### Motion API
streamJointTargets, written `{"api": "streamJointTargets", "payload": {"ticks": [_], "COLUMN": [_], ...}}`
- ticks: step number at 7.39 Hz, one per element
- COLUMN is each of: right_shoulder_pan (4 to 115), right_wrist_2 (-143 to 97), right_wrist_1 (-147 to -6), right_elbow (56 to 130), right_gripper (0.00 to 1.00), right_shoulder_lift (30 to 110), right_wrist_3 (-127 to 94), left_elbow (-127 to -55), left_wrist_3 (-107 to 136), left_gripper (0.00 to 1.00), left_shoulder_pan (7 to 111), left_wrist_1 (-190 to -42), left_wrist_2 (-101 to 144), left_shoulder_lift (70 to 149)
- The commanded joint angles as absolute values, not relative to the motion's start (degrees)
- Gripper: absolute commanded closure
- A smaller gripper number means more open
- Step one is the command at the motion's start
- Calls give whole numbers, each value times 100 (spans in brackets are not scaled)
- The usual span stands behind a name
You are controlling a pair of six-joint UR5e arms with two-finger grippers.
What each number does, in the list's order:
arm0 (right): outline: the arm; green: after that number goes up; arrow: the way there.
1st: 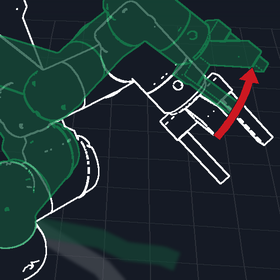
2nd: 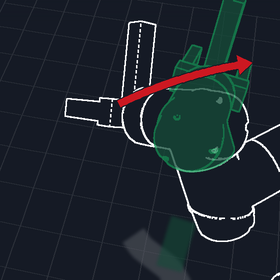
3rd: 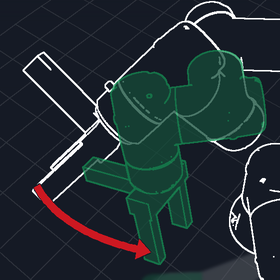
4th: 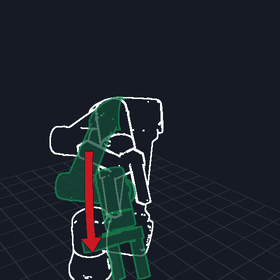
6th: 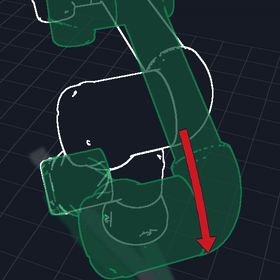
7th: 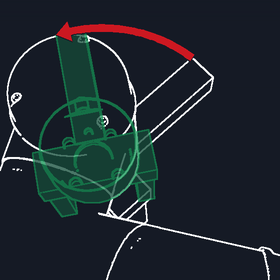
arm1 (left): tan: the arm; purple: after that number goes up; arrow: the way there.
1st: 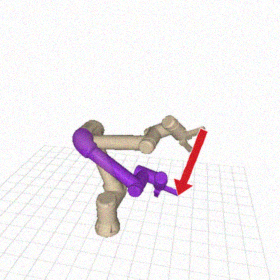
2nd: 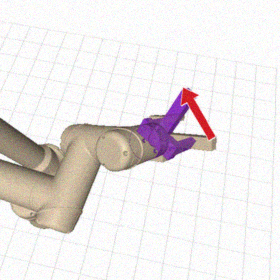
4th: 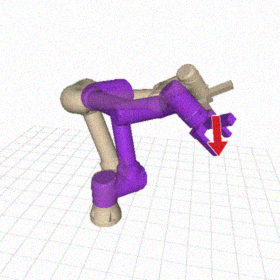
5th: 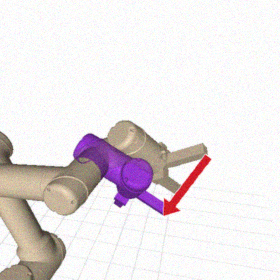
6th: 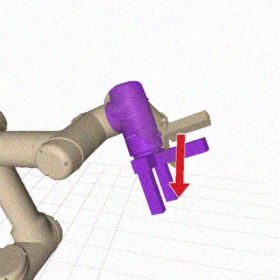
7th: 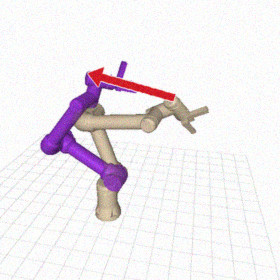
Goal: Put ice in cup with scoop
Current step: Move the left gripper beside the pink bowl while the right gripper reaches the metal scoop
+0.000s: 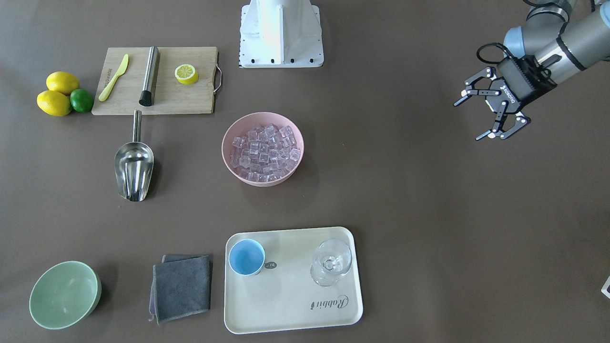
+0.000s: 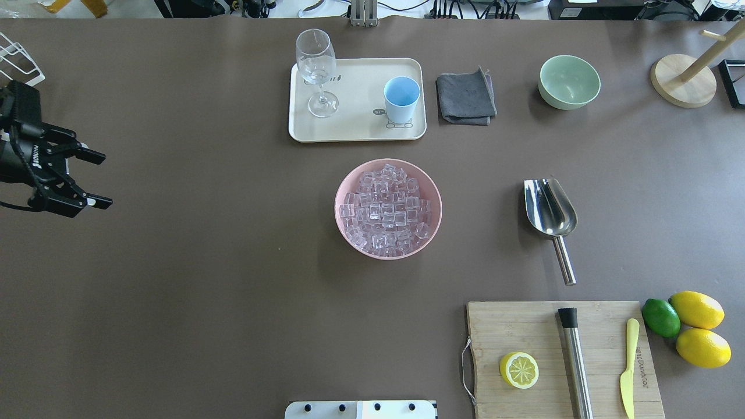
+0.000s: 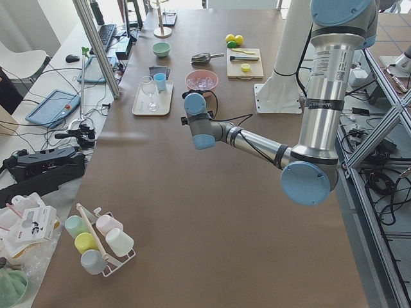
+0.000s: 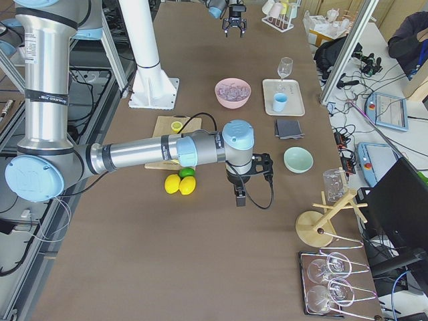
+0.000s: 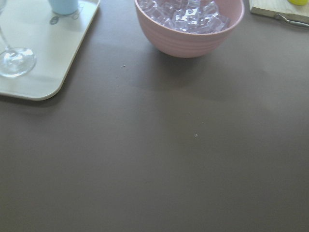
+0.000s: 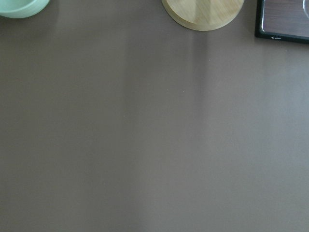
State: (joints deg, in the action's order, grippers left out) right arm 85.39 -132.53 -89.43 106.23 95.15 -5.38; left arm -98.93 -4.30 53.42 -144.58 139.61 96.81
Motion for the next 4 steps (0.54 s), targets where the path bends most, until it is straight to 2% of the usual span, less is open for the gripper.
{"api": "streamJointTargets", "payload": {"ticks": [1,4], "right_shoulder_pan": [7869,7070], "right_wrist_2": [-13306,-13254], "right_wrist_1": [-8947,-8938], "right_elbow": [11318,11558], "right_gripper": [0,0], "right_shoulder_lift": [9492,9143], "right_wrist_3": [-1736,-2930], "left_elbow": [-9590,-9045], "left_wrist_3": [-1011,-1011], "left_gripper": [1,1], "left_shoulder_pan": [4547,4439], "left_wrist_1": [-14807,-15222], "left_wrist_2": [13581,13421], "left_shoulder_lift": [10290,10783]}}
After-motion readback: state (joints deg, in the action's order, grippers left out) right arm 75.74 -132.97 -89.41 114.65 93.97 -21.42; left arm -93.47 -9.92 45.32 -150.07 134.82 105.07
